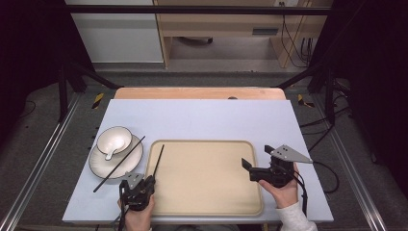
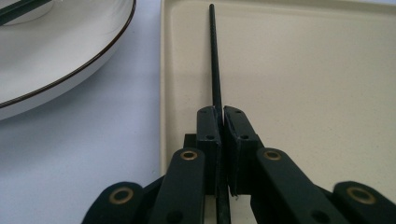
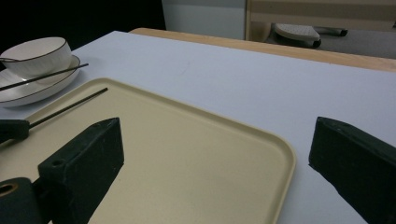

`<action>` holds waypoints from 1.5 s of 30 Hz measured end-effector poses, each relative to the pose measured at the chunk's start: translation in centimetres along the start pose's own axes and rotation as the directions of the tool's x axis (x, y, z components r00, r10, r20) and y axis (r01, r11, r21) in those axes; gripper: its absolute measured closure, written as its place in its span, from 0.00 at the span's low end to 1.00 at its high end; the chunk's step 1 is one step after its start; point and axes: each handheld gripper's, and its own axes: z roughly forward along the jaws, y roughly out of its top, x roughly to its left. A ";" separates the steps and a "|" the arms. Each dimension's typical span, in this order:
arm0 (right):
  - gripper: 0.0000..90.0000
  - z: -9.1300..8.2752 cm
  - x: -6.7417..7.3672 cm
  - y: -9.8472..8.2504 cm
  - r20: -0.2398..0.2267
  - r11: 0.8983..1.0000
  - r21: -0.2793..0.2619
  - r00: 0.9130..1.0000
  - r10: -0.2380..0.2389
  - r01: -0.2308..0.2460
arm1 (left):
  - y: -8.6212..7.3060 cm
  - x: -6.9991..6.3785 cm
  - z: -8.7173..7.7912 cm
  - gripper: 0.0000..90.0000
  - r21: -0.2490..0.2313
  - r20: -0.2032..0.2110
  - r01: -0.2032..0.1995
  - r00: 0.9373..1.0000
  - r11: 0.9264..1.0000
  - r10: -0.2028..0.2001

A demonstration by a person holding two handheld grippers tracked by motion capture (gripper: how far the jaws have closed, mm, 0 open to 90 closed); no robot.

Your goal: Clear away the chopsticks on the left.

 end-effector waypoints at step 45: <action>0.03 -0.8 -0.3 0.4 0.005 1.000 -0.023 1.000 0.018 -0.018 | 8.5 2.8 -5.2 0.22 -0.169 0.272 -0.293 0.904 0.941 0.330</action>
